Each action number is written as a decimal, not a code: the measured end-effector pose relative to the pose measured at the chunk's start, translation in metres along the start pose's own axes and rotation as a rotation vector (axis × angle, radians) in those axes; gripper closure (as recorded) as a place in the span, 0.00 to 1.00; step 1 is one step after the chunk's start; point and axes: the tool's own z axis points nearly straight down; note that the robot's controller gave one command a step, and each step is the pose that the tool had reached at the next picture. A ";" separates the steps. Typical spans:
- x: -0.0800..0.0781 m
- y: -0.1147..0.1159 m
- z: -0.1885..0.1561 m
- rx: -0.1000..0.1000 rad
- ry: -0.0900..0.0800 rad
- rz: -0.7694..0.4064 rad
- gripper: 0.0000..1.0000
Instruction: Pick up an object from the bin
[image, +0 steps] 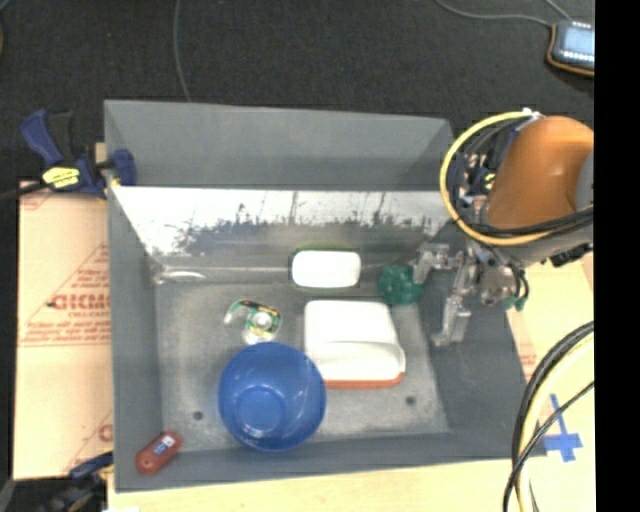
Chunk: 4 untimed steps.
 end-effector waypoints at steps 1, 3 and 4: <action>0.000 0.000 0.000 0.000 0.000 0.000 0.00; 0.059 0.024 0.041 0.002 -0.006 -0.015 0.00; 0.068 0.050 0.095 0.003 -0.023 -0.033 0.00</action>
Offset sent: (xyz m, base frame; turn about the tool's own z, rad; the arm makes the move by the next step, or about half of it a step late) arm -0.0363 0.0316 -0.0460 -0.0850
